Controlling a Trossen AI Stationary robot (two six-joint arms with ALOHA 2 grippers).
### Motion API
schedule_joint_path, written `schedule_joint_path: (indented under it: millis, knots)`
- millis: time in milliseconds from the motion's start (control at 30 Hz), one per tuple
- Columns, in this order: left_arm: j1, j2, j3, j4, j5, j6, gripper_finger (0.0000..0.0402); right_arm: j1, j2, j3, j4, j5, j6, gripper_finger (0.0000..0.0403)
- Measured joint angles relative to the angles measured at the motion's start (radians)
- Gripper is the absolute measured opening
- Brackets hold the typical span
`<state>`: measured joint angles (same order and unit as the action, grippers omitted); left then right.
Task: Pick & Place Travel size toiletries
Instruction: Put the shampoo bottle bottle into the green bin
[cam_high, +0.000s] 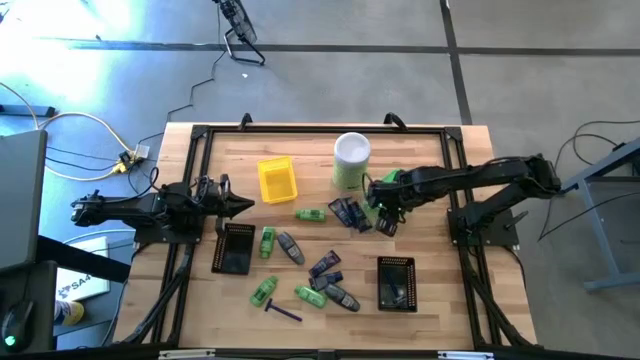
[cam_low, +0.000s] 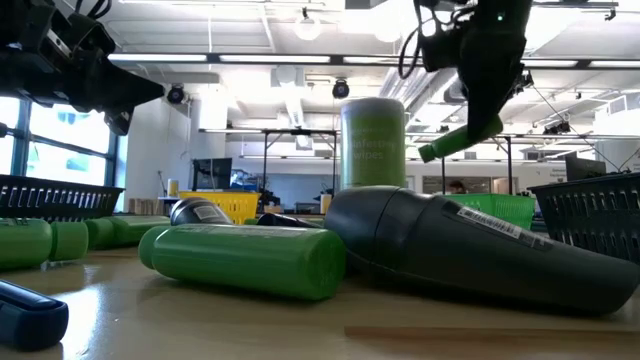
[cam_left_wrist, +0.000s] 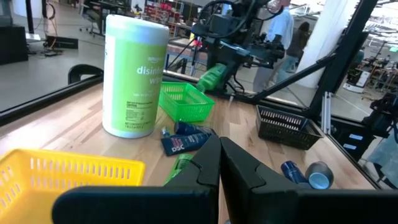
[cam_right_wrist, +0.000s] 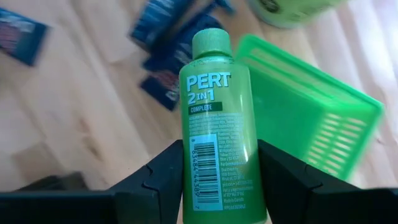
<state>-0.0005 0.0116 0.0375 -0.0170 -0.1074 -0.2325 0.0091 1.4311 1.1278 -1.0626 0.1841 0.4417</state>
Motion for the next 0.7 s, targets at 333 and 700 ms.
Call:
schedule_joint_path:
  millis: [333, 700]
  knots:
    - [0.000, 0.000, 0.000, 0.000, 0.000, 0.000, 0.0003, -0.122, 0.000, 0.000, -0.045, -0.001, -0.089, 0.0168]
    - [0.000, 0.000, 0.000, 0.000, 0.000, 0.000, 0.0003, -0.182, 0.000, -0.068, -0.043, 0.001, -0.155, 0.0168]
